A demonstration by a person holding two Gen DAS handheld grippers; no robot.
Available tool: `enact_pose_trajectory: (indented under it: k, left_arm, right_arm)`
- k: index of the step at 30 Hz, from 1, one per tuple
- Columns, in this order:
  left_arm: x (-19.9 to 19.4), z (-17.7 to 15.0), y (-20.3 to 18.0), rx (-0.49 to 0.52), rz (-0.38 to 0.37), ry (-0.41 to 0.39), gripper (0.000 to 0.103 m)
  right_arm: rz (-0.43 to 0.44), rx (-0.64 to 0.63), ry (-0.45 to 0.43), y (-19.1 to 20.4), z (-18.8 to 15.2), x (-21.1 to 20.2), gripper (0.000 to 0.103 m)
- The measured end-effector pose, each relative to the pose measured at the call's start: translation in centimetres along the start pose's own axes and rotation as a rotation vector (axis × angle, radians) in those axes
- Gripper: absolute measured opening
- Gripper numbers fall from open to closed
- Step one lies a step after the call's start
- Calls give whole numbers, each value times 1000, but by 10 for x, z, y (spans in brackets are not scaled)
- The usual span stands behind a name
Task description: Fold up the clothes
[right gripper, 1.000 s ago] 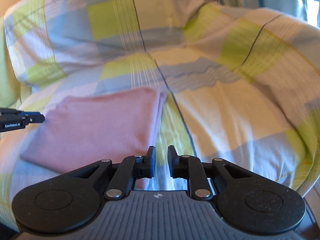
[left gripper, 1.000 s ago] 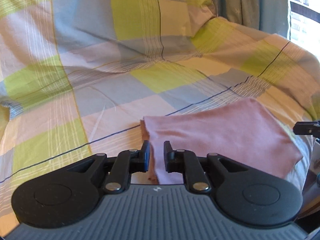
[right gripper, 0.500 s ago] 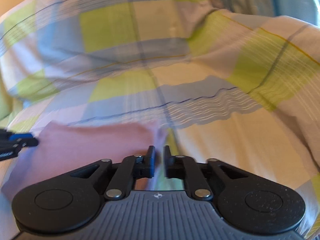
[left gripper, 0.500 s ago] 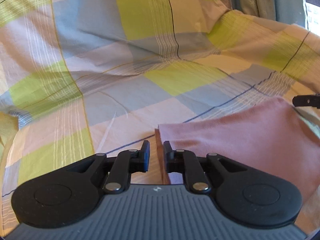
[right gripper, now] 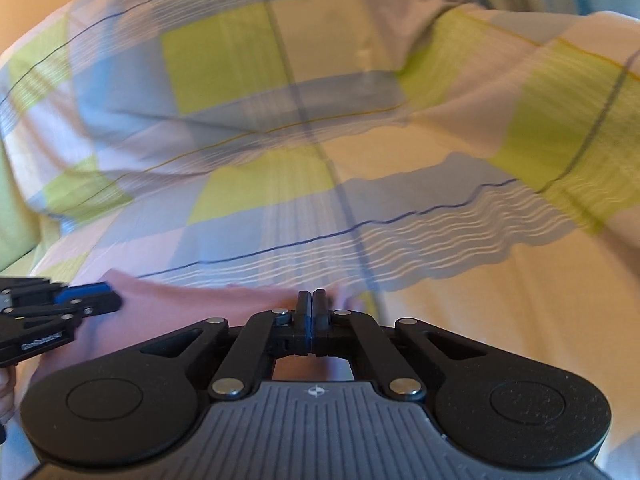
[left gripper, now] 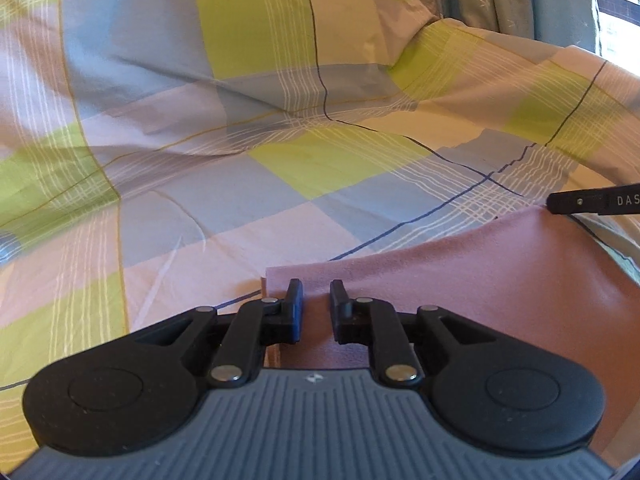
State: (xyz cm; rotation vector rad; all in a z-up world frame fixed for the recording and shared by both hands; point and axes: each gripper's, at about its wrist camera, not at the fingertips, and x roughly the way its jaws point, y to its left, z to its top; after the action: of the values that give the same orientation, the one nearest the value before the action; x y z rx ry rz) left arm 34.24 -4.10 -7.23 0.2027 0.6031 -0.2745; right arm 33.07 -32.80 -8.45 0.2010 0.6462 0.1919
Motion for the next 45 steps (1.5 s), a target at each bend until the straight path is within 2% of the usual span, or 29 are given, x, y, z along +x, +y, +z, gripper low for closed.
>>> enact_pose_trajectory:
  k: [2, 4, 6, 8, 10, 12, 14, 16, 21, 27, 34, 39, 42, 45]
  left_arm:
    - [-3, 0, 6, -27, 18, -5, 12]
    - [-7, 2, 5, -26, 14, -30, 11]
    - [-9, 4, 0, -7, -19, -53, 11]
    - [-6, 3, -1, -1, -12, -45, 11]
    - [-4, 3, -1, 6, -5, -37, 12]
    - [-2, 2, -2, 12, 2, -30, 13]
    - [1, 2, -2, 19, 9, -22, 13]
    - [3, 1, -3, 26, 16, -14, 13]
    - [6, 1, -4, 41, 30, -3, 13]
    - [2, 1, -4, 51, 39, 11, 14]
    - [-14, -3, -3, 116, 58, 41, 14]
    - [-40, -11, -12, 277, 80, 12, 17]
    - [-58, -21, -21, 383, 32, -19, 30]
    - [-75, -38, -39, 520, -32, -31, 36]
  right_arm:
    - [-61, 17, -19, -8, 0, -3, 20]
    - [-57, 49, -51, -13, 0, -9, 20]
    - [-14, 23, -95, -2, 3, -18, 20]
    - [55, -24, -117, 16, 4, -22, 19]
    - [122, -85, -85, 34, 1, -18, 19]
    - [132, -158, -13, 48, -4, -5, 19]
    - [100, -183, 22, 50, -8, 4, 19]
    - [76, -157, 22, 43, -6, 5, 12]
    - [30, -123, 16, 27, -5, 3, 9]
    - [6, -163, 16, 30, -7, 1, 9]
    - [-25, -155, 27, 28, -5, -6, 10]
    - [-39, -173, 26, 33, -5, -23, 17]
    - [-14, -244, 11, 49, -12, -45, 25]
    - [33, -375, 0, 77, -30, -75, 40]
